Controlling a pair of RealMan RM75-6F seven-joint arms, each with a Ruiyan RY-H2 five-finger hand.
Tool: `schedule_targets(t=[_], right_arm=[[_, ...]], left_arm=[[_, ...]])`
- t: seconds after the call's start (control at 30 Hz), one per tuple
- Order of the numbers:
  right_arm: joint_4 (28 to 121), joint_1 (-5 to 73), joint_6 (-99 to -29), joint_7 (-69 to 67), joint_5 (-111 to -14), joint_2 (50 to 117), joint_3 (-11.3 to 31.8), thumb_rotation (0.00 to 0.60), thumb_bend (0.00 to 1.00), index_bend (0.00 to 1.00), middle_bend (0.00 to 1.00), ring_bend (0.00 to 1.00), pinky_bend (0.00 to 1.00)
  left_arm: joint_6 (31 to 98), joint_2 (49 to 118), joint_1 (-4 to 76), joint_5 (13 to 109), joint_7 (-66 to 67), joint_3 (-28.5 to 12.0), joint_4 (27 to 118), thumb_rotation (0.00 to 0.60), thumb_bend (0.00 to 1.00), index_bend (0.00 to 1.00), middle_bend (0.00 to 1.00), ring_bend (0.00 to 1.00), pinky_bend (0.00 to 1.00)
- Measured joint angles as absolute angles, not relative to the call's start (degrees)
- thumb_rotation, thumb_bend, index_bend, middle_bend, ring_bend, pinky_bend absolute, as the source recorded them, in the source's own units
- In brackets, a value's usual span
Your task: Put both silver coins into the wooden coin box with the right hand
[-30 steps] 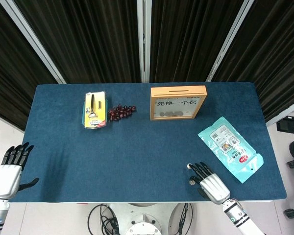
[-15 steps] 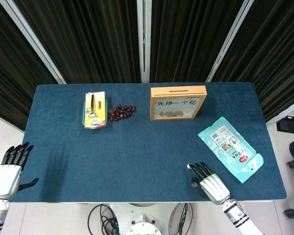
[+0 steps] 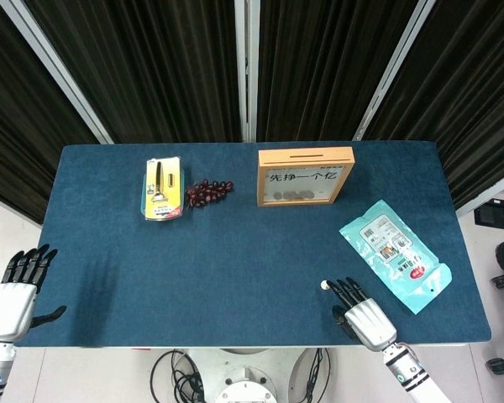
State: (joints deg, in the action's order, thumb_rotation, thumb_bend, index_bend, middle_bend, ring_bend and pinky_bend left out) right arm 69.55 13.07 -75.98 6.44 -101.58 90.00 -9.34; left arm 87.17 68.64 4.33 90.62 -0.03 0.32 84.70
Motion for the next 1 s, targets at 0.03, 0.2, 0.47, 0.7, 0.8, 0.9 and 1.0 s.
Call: schedule_targets(t=[0.03,0.2,0.47,0.7,0.8,0.9,1.0], right_arm=[[69.49,13.05,-76.05,6.48,-101.58,89.97,-9.34,0.6,0.35,0.5,0.0,0.0,0.0],[69.09,12.96,-76.67,6.58,-101.92,89.96,-9.37,0.6,0.35,0.5,0.0,0.0,0.0],[68.44,13.3,-77.02,6.27,-102.66,90.63,-9.36,0.6,0.35,0.5,0.0,0.0,0.0],[67.93,13.46,-77.25,5.78,-103.08,90.82,-9.61,0.6,0.35,0.44,0.0,0.0,0.0],[67.89,13.51,-77.52,5.54,-103.29,90.79,-9.66,0.6,0.35,0.42,0.0,0.0,0.0],[67.73,13.61,-77.8,5.03,-103.66,90.85,-9.77,0.6,0.35,0.41,0.0,0.0,0.0],[67.28,13.76,-78.21,4.35,-104.18,90.99,-9.93,0.6,0.35,0.41,0.0,0.0,0.0]], left_arm=[[87.13,68.65,4.33,90.63,-0.04,0.34,84.68,0.6,0.01,0.0,0.0,0.0,0.0],[86.99,68.71,4.36,90.63,-0.19,0.4,84.5,0.6,0.01,0.0,0.0,0.0,0.0],[87.35,68.5,4.11,90.67,-1.04,0.48,84.38,0.6,0.01,0.0,0.0,0.0,0.0],[87.73,68.65,4.0,90.97,-1.47,0.51,83.95,0.6,0.01,0.0,0.0,0.0,0.0],[87.83,68.66,4.02,91.11,-1.44,0.5,83.96,0.6,0.01,0.0,0.0,0.0,0.0],[87.89,68.64,4.02,91.19,-1.47,0.51,84.05,0.6,0.01,0.0,0.0,0.0,0.0],[87.86,68.58,4.01,91.18,-1.54,0.53,84.16,0.6,0.01,0.0,0.0,0.0,0.0]])
